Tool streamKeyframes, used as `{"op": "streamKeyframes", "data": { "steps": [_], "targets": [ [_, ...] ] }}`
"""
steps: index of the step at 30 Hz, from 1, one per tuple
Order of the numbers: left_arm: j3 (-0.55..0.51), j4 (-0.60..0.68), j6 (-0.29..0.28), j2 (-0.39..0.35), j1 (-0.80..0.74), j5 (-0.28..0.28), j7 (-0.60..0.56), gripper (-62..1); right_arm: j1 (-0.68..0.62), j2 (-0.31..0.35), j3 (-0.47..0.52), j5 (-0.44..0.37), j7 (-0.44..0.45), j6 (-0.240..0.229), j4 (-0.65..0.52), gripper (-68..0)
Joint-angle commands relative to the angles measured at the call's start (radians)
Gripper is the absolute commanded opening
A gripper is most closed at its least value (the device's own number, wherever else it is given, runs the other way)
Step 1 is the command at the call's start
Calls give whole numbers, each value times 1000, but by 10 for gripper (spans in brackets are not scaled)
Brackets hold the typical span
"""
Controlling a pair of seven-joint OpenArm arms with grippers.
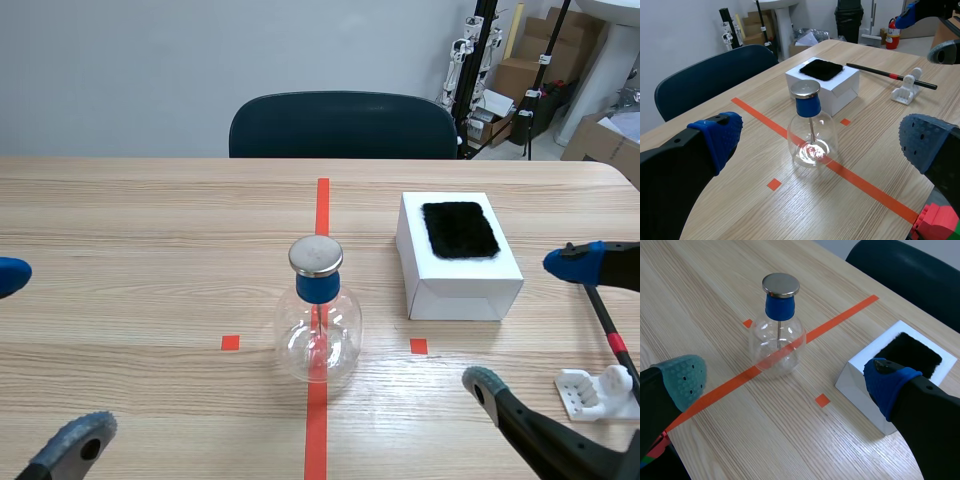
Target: Do the electroscope experiment. pick up the black charging rod
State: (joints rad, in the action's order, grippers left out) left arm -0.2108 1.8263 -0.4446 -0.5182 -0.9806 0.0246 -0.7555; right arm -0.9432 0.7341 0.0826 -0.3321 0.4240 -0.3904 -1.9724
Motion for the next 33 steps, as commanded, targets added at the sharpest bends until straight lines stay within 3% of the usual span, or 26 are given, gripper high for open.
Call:
{"op": "streamKeyframes", "data": {
  "steps": [1,22,28,33],
  "targets": [
    [-3,12,1,0,1,9,-11,14,-4,3,-5,-11,18,2,-18,-20],
    [-3,-4,1,0,18,7,-10,14,-2,3,-5,-11,19,1,-18,-20],
    [-3,-117,-3,3,95,5,-16,14,-2,3,-5,-11,13,1,-18,-20],
    [-3,-261,-22,3,177,2,-113,14,-2,3,-5,-11,5,1,-18,-20]
  ]
}}
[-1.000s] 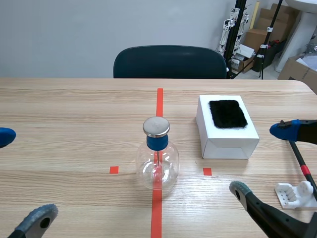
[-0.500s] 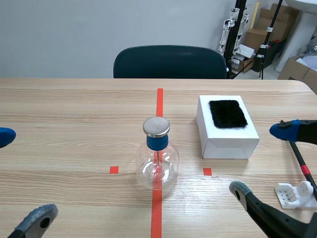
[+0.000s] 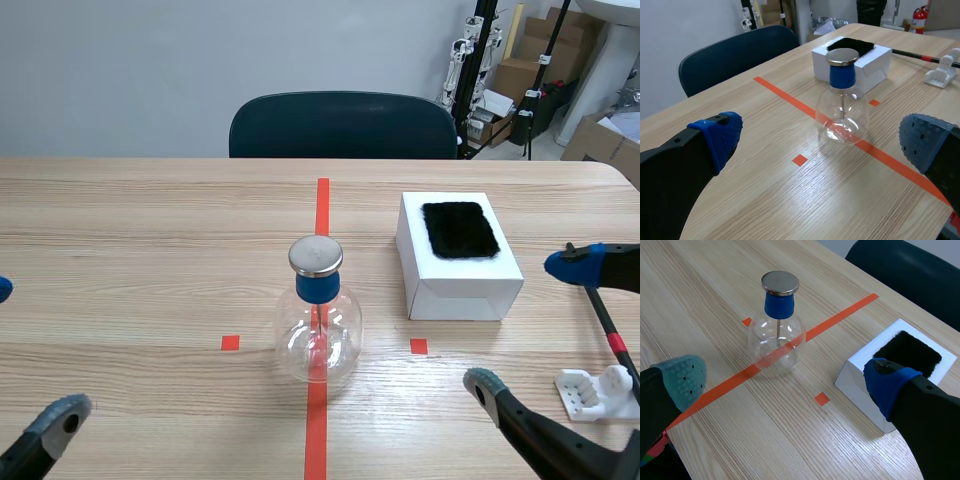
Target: Do the electroscope experiment. pick up the black charging rod
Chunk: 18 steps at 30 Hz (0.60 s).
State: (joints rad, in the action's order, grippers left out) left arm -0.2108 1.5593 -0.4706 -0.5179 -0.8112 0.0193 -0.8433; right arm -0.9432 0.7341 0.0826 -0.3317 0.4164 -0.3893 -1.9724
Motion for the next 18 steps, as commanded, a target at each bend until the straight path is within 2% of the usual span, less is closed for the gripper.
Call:
{"op": "streamKeyframes", "data": {
  "steps": [1,5,8,12,14,16,18],
  "targets": [
    [-3,-23,4,2,24,0,-51,14,-1,3,-5,-12,5,0,-18,-20],
    [-3,-133,-8,2,95,-16,-142,14,36,3,-5,-27,-71,-1,-18,-20],
    [-3,-212,-63,2,151,-31,-200,14,77,3,-5,-99,-181,0,-18,-20],
    [-3,-297,-145,2,220,-121,-280,14,133,3,-5,-152,-321,18,-18,-20],
    [1,-331,-158,2,248,-182,-325,14,159,3,-5,-185,-384,55,-17,-20],
    [10,-362,-158,2,272,-235,-356,14,180,3,-5,-219,-448,113,-17,-20],
    [26,-392,-158,2,295,-285,-390,14,215,3,-5,-246,-553,161,-17,-20]
  ]
}}
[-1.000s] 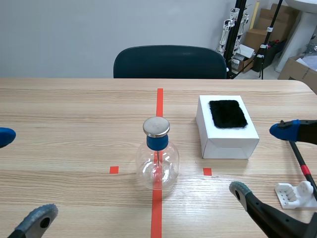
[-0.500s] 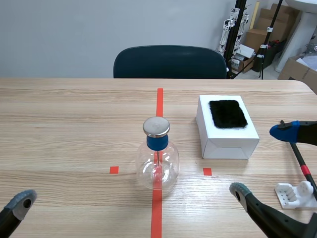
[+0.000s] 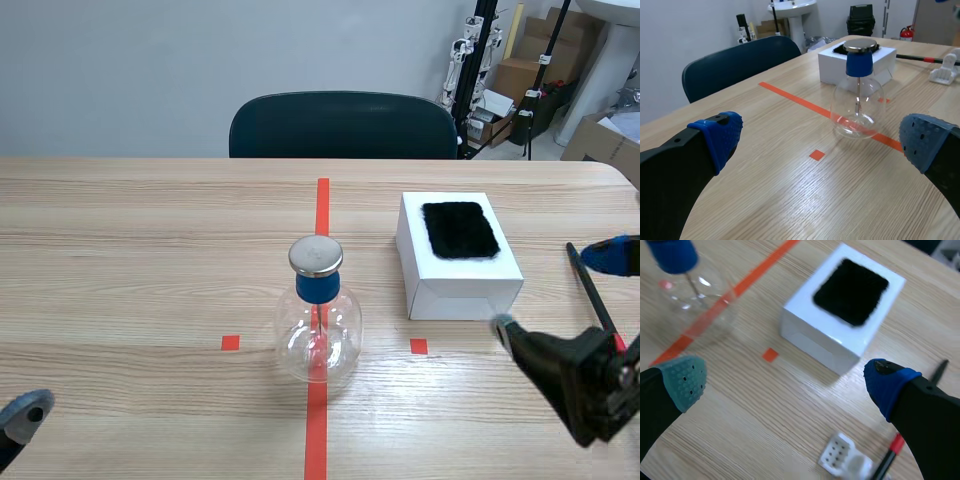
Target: Do the electroscope experiment. pick up the black charging rod
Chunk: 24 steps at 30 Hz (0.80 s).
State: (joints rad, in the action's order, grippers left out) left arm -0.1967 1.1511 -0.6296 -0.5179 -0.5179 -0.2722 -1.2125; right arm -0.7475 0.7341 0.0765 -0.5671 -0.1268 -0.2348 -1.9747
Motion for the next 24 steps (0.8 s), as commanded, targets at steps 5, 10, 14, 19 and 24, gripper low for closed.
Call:
{"op": "streamKeyframes", "data": {
  "steps": [5,10,14,19,24],
  "targets": [
    [63,-63,3,3,57,-90,-103,14,109,3,1,-76,-309,143,-14,-20],
    [108,-146,11,3,106,-114,-155,14,201,3,1,-94,-475,175,-12,-20],
    [120,-212,16,5,139,-114,-200,14,270,2,1,-127,-624,175,5,-20],
    [120,-278,17,8,174,-114,-247,14,351,2,1,-176,-691,175,124,-20],
    [120,-322,16,8,200,-114,-302,14,432,-29,-2,-198,-705,175,298,-20]
  ]
}}
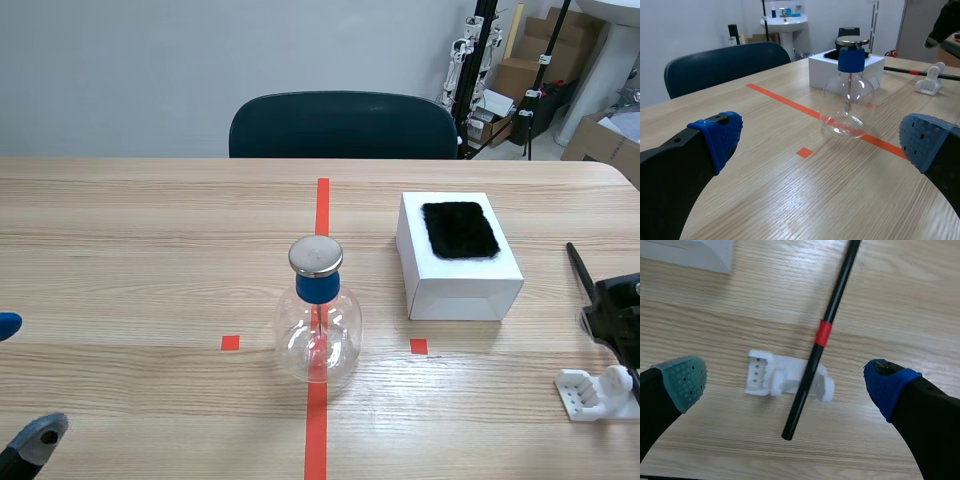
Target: Do the electroscope experiment. pick up the black charging rod
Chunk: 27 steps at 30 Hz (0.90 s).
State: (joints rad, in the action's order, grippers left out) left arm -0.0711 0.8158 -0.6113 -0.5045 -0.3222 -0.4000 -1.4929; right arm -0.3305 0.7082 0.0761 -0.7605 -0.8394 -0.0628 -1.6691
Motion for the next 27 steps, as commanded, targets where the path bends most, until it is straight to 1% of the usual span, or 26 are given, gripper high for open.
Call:
{"op": "streamKeyframes", "data": {
  "steps": [1,3,6,7,9,11,16,23,27],
  "targets": [
    [-5,4,-2,-5,8,13,-37,14,31,-10,-8,-5,7,3,24,-20],
    [-5,-11,-2,-5,13,13,-61,14,60,-19,-24,-14,6,3,68,-20],
    [-5,-33,-2,0,24,7,-61,14,106,-24,-44,-15,0,3,111,-20],
    [-5,-40,-2,6,27,0,-61,14,124,-29,-49,-18,-5,4,123,-20],
    [1,-54,-2,16,40,-34,-61,14,164,-40,-60,-14,-13,3,140,-20],
    [16,-67,-2,26,53,-43,-61,14,202,-42,-74,-11,-24,3,154,-20],
    [53,-91,11,32,68,-40,-61,14,293,-53,-106,-2,-118,3,206,-20],
    [56,-113,25,42,76,-39,-61,14,401,-56,-158,2,-246,3,311,-20],
    [56,-118,24,42,76,-39,-61,14,462,-66,-189,31,-273,3,383,-20]
  ]
}}
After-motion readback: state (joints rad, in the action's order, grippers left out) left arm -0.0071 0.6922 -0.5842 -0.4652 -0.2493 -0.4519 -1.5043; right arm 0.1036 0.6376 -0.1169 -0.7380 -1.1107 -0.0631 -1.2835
